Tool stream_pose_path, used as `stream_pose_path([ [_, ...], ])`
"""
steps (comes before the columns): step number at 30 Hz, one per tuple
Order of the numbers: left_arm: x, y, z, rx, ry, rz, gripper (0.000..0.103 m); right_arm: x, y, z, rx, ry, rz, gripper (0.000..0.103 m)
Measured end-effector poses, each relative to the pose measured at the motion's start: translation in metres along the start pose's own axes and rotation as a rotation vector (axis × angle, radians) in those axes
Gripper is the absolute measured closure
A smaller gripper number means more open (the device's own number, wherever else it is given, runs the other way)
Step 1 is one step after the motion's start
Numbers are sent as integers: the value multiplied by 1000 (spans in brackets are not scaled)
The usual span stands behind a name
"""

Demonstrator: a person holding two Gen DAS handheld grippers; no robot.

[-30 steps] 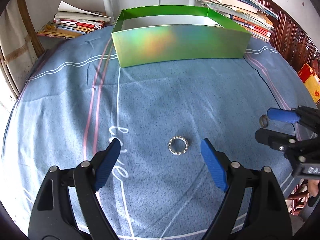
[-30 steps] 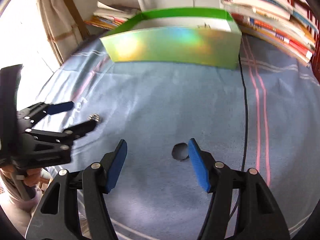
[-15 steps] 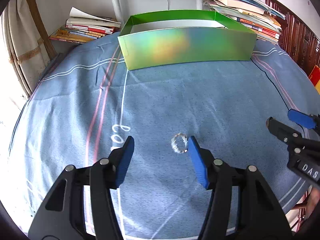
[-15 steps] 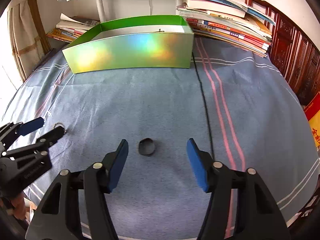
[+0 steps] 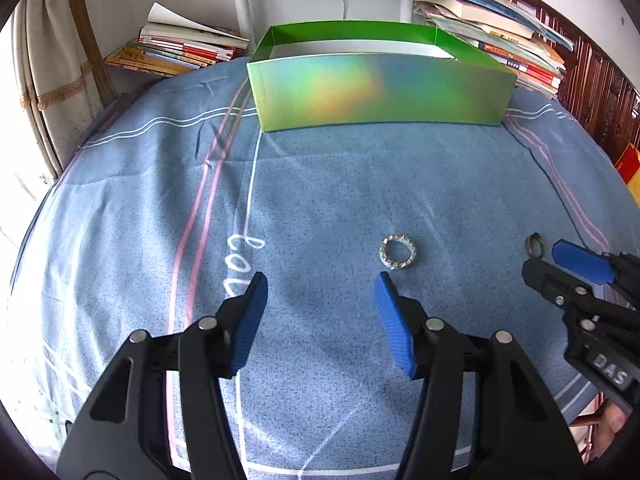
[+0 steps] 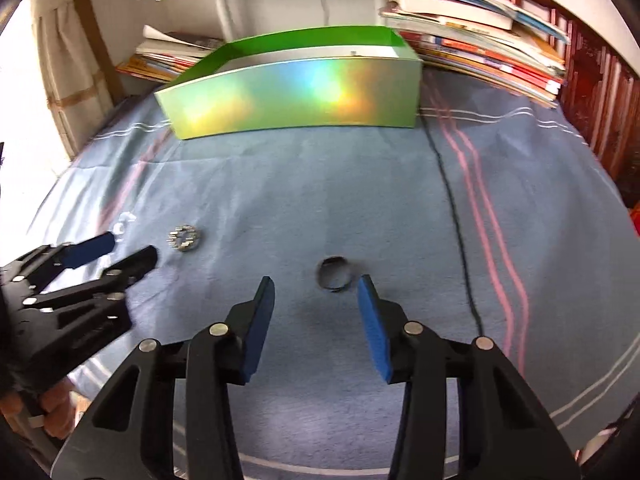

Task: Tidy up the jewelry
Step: 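Reach the left tool toward the beaded ring while the right tool approaches the dark ring, then grasp the beaded ring with the left tool while the right tool grasps the dark ring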

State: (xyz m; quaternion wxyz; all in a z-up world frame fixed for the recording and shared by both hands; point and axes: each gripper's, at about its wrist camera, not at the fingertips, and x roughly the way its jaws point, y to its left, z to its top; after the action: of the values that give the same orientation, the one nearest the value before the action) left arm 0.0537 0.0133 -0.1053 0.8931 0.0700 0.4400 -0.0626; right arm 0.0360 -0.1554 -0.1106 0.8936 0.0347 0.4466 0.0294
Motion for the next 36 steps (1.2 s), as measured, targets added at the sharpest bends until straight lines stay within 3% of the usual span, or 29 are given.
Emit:
stream_pose_path([
  [11, 12, -29, 13, 52, -9, -69, 47, 3, -3, -2, -3, -19, -9, 58],
  [12, 16, -30, 15, 52, -3, -67, 50, 3, -4, -3, -1, -22, -2, 59],
  [14, 18, -29, 16, 41, -7, -84, 68, 2, -7, -3, 8, -27, 17, 59],
  [17, 19, -22, 17, 18, -7, -46, 74, 2, -8, -2, 16, -32, 25, 59],
  [22, 15, -5, 13, -19, 5, -42, 74, 5, 4, -1, -25, -41, 4, 59],
  [26, 12, 5, 8, -36, 6, -40, 74, 1, 14, -4, -41, -29, 138, 60],
  [30, 10, 12, 6, -53, 11, -53, 69, -4, 13, -3, -42, -48, 88, 60],
  [34, 9, 10, 5, -43, 10, -50, 54, 1, 10, -1, -33, -35, 24, 60],
  [36, 9, 7, 5, -34, 9, -47, 54, 4, 10, -1, -31, -32, 16, 59],
])
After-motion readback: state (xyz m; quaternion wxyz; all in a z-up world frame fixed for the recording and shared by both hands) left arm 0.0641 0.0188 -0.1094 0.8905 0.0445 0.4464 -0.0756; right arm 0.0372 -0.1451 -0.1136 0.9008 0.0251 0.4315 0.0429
